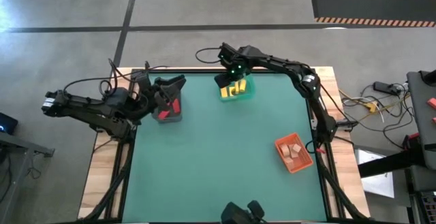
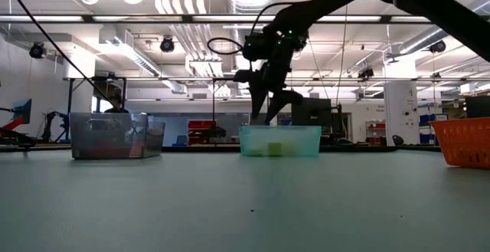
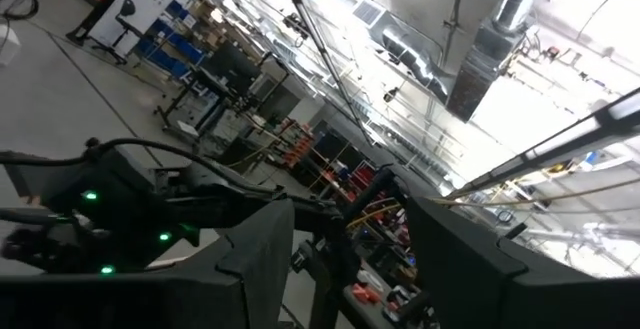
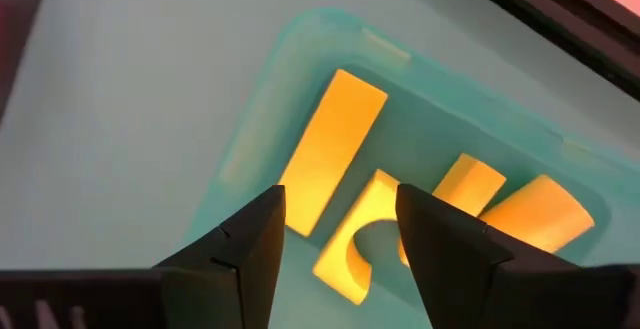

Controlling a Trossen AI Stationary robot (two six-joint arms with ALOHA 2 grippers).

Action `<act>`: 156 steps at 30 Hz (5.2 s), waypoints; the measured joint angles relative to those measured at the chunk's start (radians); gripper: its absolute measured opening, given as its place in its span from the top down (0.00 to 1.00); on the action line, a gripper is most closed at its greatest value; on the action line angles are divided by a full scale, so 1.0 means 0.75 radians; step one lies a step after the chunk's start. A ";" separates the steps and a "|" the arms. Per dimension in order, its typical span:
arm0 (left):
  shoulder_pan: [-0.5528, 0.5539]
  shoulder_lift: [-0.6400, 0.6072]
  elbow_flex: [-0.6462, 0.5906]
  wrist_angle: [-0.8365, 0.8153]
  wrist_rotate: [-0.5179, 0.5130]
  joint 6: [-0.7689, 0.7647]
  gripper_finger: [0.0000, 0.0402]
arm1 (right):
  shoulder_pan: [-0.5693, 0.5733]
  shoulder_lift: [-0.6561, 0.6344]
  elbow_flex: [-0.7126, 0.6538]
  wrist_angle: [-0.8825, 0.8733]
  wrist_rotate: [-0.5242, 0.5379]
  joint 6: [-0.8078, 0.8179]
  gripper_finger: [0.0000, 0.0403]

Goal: Sort & place blocks by color
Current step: Return to Home Position

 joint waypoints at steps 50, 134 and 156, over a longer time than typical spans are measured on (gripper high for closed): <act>0.000 -0.634 -0.669 -0.748 0.632 0.337 0.94 | 0.633 -1.245 -1.486 1.454 0.027 -0.238 0.58; -0.001 -1.006 -1.022 -0.660 0.698 0.369 0.94 | 0.614 -2.747 -2.620 1.627 0.107 -0.470 0.58; -0.001 -0.918 -1.022 -0.660 0.698 0.369 0.94 | 0.614 -2.746 -2.621 1.627 0.107 -0.470 0.58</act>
